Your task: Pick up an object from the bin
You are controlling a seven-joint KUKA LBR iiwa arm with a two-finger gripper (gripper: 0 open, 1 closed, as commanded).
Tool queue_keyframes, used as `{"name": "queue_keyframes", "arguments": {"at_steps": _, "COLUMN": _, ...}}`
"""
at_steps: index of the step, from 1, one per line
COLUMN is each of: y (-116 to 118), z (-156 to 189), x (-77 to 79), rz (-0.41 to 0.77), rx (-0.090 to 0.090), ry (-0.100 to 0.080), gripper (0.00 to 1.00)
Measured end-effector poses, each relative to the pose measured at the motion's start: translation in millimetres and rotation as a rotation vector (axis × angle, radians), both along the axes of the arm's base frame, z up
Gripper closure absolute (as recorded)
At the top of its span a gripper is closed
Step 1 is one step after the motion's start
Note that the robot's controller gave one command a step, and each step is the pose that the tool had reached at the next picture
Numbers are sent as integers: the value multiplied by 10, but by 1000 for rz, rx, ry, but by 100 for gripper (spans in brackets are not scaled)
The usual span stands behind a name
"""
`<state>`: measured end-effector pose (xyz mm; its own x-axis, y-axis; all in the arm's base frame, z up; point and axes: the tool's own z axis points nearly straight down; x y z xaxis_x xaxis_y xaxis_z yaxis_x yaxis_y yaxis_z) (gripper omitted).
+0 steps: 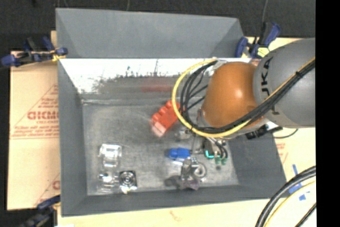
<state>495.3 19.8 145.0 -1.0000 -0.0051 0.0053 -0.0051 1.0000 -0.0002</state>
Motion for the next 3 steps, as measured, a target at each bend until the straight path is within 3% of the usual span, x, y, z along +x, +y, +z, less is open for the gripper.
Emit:
{"name": "queue_keyframes", "arguments": {"at_steps": 1, "y": 176, "z": -745, "x": -18, "rz": 28, "rx": 1, "ry": -16, "gripper": 0}}
{"name": "queue_keyframes", "arguments": {"at_steps": 2, "y": -380, "z": -681, "x": 223, "rz": -19, "rx": -1, "ry": -12, "gripper": 0}}
{"name": "queue_keyframes", "arguments": {"at_steps": 3, "y": -359, "z": -660, "x": 246, "rz": -17, "rx": 0, "ry": -23, "gripper": 100}}
